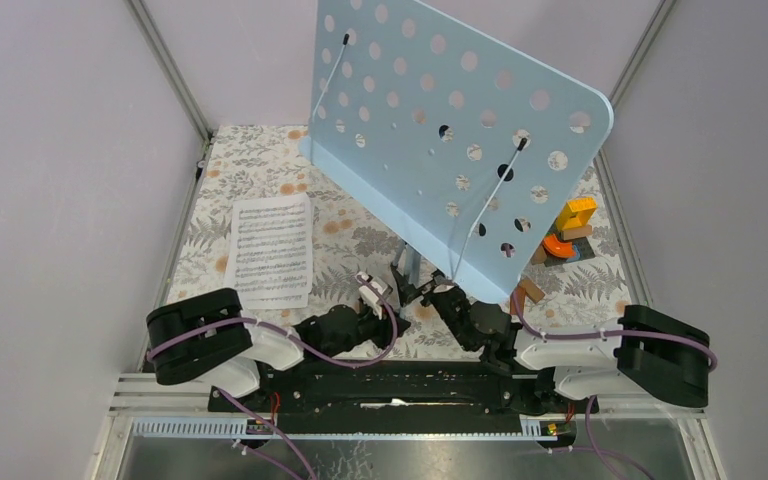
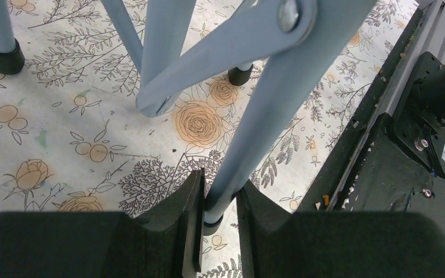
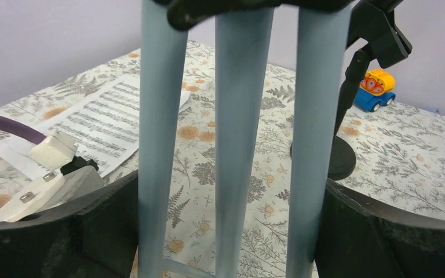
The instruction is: Pack up the instrument practice props
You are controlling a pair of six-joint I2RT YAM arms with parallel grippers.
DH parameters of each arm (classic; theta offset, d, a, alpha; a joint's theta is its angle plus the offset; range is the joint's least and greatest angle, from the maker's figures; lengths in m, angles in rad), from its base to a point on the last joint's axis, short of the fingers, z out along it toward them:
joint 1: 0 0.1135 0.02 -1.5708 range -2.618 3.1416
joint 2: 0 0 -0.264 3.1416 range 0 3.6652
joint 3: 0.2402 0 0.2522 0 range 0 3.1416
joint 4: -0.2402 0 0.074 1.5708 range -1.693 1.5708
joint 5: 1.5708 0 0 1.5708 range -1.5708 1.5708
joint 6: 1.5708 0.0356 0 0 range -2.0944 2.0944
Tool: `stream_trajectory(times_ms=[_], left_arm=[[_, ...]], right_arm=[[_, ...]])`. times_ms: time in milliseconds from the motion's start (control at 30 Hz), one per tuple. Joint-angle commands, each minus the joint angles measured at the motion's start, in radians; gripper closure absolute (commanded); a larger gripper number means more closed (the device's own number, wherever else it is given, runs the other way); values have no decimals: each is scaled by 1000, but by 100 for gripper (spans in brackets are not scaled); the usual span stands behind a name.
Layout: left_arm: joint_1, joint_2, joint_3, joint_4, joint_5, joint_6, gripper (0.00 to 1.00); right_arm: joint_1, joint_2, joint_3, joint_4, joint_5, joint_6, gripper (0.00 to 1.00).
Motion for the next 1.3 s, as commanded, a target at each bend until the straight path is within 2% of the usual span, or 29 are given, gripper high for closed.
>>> stream_trajectory(times_ms=[0,133,233,300,400,467,567,633,667,700,800,967,1133,1267], left_arm=[[-16,22,94,30,40,-20,81],[-15,39,148,15,38,8,84],[-15,59,182,14,43,20,83],[-16,64,191,13,45,21,74],[-15,57,185,6,23,12,52],[-15,43,165,3,2,7,44],[-15,4,117,3,-28,-9,32],[-15,-32,69,26,-57,-23,22],[-15,-55,42,44,-69,-29,8],[-16,-78,12,64,-83,-28,2],[-16,-149,-60,112,-108,6,1],[-16,-200,-78,162,-98,140,1],[-15,-123,5,185,-52,251,1],[-15,-21,70,225,-48,281,1]], right_arm=[[18,74,20,18,33,20,2],[18,77,16,24,50,46,16],[18,78,-2,64,71,55,33],[17,75,-16,87,78,50,43],[18,63,-27,102,85,42,61],[18,55,-32,100,85,33,77],[18,49,-45,99,66,15,89],[18,46,-48,84,41,1,91],[18,43,-48,75,31,-5,92],[18,37,-48,65,24,-10,94],[18,6,-54,39,2,-18,100],[18,-80,-44,-90,-95,39,100],[18,-157,-18,-202,-210,103,100],[18,-207,-14,-230,-245,161,100]])
